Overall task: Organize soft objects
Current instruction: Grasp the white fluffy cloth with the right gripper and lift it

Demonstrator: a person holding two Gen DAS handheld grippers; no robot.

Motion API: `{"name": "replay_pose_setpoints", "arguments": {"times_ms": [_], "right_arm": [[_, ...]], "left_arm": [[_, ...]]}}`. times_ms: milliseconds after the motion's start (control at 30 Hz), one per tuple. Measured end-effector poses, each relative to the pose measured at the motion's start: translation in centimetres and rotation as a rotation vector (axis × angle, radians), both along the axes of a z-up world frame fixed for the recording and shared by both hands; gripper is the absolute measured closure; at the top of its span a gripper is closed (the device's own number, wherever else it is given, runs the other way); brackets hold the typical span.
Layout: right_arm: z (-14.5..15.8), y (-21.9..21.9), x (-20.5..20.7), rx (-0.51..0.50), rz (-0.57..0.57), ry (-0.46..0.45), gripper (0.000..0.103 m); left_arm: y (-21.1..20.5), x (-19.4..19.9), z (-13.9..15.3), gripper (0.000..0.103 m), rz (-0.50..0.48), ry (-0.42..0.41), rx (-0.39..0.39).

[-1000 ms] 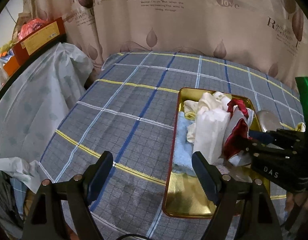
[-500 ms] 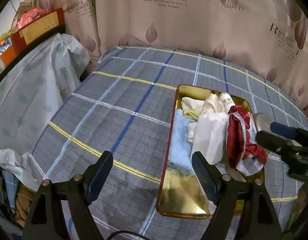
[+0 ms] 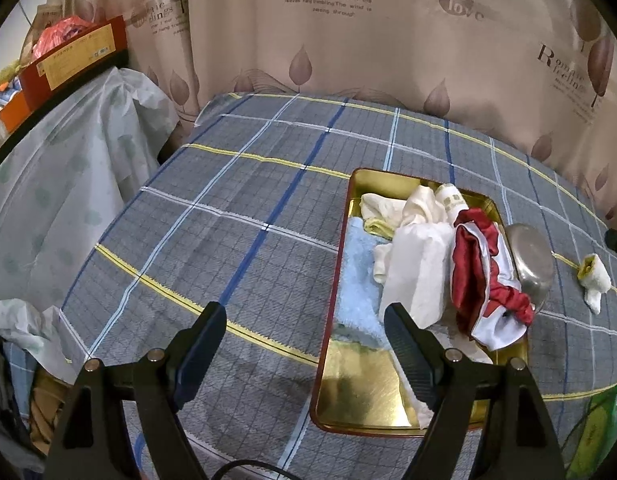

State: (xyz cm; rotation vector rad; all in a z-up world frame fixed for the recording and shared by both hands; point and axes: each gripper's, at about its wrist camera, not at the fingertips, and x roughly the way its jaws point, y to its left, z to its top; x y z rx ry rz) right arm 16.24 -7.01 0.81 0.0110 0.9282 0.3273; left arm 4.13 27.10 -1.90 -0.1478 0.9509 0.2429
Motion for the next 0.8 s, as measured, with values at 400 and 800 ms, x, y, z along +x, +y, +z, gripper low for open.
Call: {"name": "replay_pose_setpoints", "arguments": {"times_ms": [400, 800], "right_arm": [[-5.5, -9.4, 4.7, -0.148, -0.190, 0.175, 0.022], [-8.8, -8.8, 5.7, -0.225, -0.181, 0.222, 0.045]], "left_arm": [[-0.1, 0.1, -0.2, 0.020, -0.011, 0.009, -0.004], [-0.5, 0.1, -0.5, 0.020, -0.021, -0.008, 0.010]]}}
